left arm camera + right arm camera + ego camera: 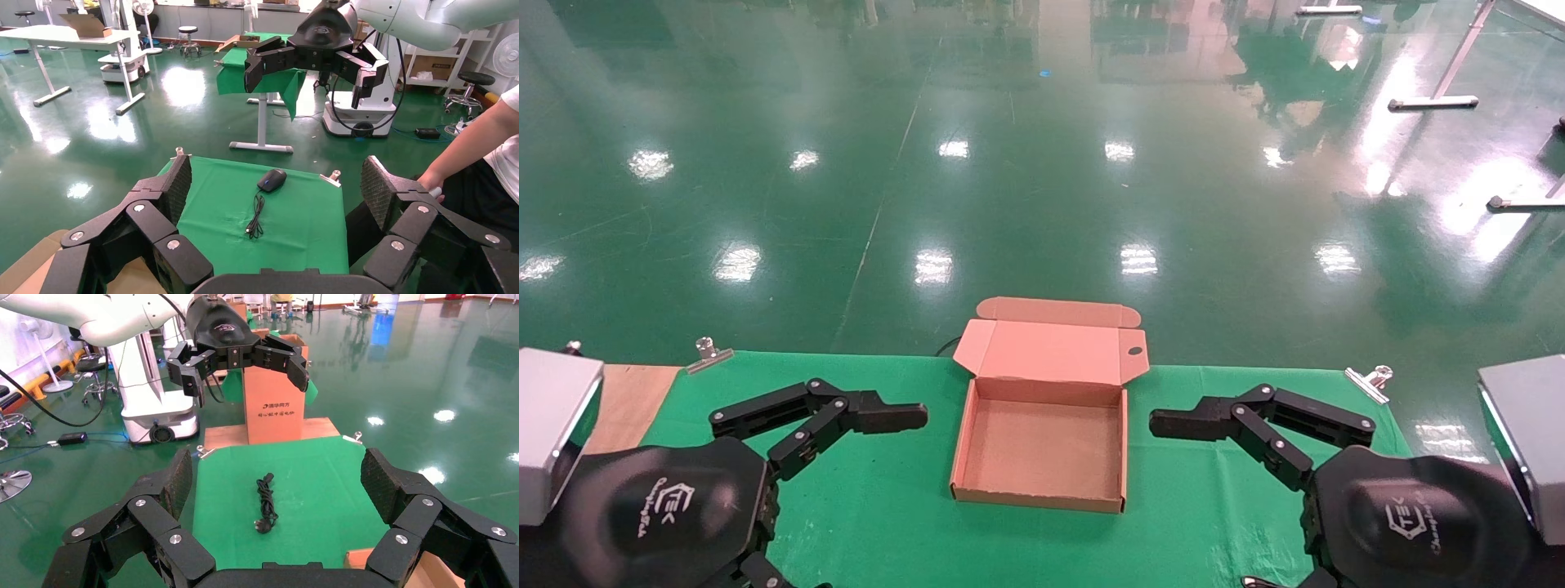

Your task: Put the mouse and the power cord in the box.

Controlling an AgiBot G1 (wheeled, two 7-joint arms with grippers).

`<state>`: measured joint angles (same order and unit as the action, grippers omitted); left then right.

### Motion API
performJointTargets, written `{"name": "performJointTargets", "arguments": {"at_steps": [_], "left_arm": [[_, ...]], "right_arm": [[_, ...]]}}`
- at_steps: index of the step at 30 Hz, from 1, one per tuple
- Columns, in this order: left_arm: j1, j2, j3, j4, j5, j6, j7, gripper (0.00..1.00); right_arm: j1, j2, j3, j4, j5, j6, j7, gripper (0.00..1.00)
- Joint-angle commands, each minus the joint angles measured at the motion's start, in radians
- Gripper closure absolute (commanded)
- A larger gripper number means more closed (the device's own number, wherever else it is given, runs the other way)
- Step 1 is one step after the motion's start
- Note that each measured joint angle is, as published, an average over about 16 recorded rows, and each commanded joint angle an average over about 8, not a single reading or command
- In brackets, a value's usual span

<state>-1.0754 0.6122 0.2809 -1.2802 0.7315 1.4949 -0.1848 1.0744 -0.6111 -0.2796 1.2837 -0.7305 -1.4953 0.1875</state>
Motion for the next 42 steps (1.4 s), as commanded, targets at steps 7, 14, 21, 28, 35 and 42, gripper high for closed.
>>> {"name": "performJointTargets", "arguments": {"at_steps": [7,14,21,28,35,42], "left_arm": [[0.000,0.000,0.000,0.000,0.000,0.000,0.000,0.00],[0.000,0.000,0.000,0.000,0.000,0.000,0.000,0.00],[0.000,0.000,0.000,0.000,0.000,0.000,0.000,0.00],[0.000,0.000,0.000,0.000,0.000,0.000,0.000,0.00],[0.000,0.000,0.000,0.000,0.000,0.000,0.000,0.00],[0.000,0.000,0.000,0.000,0.000,0.000,0.000,0.00]], "right_arm": [[0.000,0.000,0.000,0.000,0.000,0.000,0.000,0.00],[0.000,0.000,0.000,0.000,0.000,0.000,0.000,0.00],[0.000,0.000,0.000,0.000,0.000,0.000,0.000,0.00],[0.000,0.000,0.000,0.000,0.000,0.000,0.000,0.00],[0.000,0.000,0.000,0.000,0.000,0.000,0.000,0.00],[0.000,0.000,0.000,0.000,0.000,0.000,0.000,0.00]]}}
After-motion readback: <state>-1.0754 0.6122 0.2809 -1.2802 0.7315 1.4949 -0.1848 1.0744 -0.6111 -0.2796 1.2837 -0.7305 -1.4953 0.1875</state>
